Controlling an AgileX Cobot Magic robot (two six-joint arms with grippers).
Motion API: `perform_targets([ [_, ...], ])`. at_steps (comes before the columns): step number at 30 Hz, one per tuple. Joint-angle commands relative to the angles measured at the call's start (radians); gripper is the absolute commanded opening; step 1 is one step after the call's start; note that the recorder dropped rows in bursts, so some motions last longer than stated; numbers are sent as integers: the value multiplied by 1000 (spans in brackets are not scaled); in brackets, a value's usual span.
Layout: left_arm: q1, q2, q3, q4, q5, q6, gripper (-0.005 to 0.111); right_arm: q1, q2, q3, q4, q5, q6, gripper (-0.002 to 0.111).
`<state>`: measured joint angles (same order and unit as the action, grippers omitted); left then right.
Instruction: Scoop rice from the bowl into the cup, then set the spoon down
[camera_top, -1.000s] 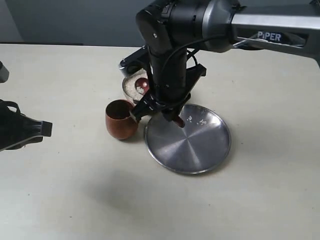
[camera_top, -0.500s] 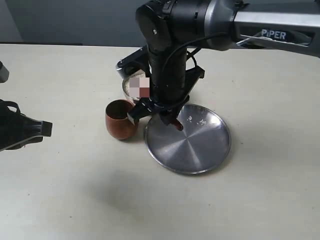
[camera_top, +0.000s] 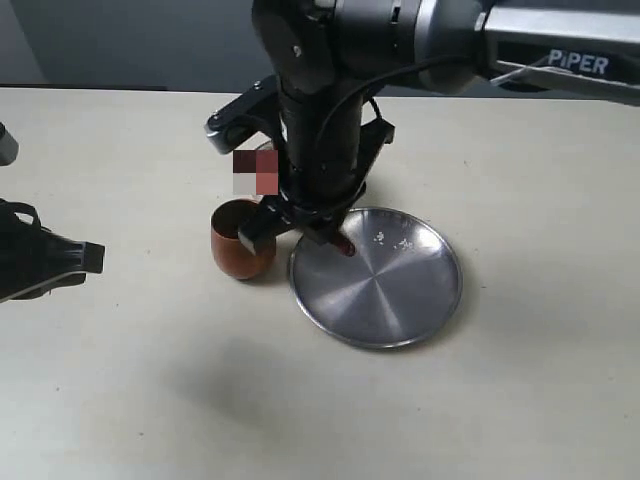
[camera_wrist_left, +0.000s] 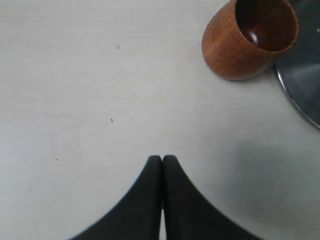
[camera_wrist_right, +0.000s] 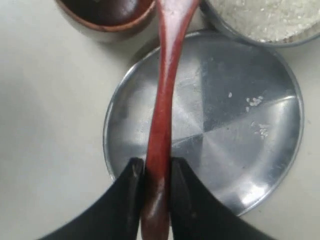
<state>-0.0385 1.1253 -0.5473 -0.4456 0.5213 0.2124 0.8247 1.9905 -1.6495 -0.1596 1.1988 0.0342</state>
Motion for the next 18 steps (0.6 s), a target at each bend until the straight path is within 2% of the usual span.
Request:
perform_targets([
  [1, -3, 3, -5, 6, -5, 1, 0, 49, -11, -1, -118, -13, 32, -1],
  [12, -3, 3, -5, 6, -5, 1, 0, 56, 12, -1, -173, 22, 34, -1],
  [18, -3, 3, -5, 6, -5, 1, 0, 115, 47, -1, -286, 22, 53, -1],
])
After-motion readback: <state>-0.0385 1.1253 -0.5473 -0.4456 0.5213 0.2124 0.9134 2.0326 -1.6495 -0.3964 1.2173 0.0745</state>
